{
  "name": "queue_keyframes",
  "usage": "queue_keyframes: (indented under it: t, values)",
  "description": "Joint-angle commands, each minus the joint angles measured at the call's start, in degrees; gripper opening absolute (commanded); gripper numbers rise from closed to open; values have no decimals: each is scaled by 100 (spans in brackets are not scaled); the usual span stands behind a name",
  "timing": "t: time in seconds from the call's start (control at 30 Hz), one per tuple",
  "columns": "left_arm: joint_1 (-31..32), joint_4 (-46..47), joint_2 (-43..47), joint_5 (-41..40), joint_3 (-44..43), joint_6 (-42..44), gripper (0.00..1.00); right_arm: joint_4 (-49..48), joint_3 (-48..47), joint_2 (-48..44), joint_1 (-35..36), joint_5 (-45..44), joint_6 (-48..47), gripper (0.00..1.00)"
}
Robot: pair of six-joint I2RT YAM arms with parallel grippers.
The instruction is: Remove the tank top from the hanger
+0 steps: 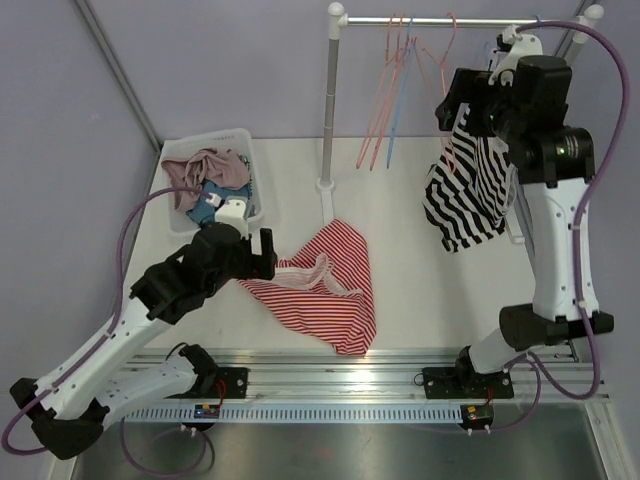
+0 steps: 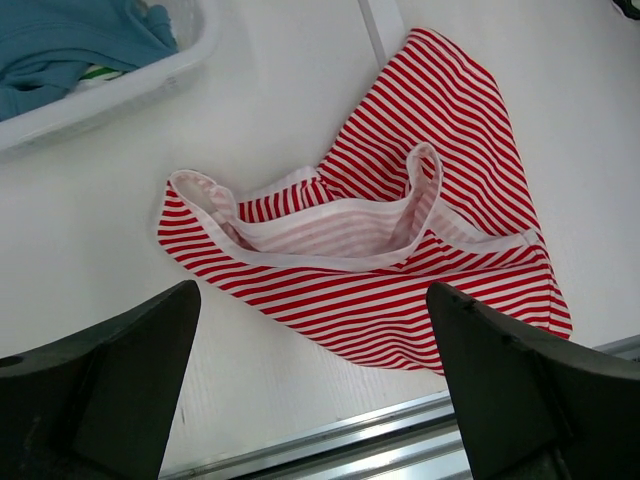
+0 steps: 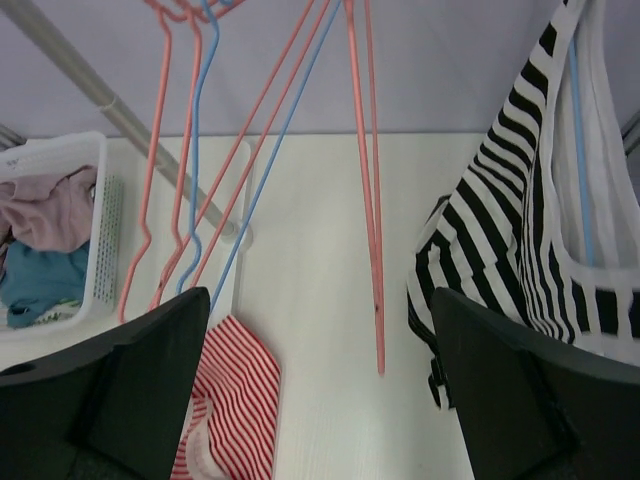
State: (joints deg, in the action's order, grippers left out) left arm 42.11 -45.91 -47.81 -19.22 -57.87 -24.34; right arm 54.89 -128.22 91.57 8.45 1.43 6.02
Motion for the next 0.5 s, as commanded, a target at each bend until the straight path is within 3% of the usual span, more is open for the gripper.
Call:
queue_keyframes:
  t: [0.0, 0.27, 0.47]
  values:
    - [411, 442, -412, -55, -225, -352, 99, -233, 735, -1051, -27, 120, -5, 99]
    - [1308, 1320, -1677, 119, 3, -353, 99, -1358, 3537, -3590, -27, 1470, 575, 99]
    - [1449, 2015, -2671, 367, 179, -300, 99, -1787, 4723, -4330, -27, 3087, 1075, 100]
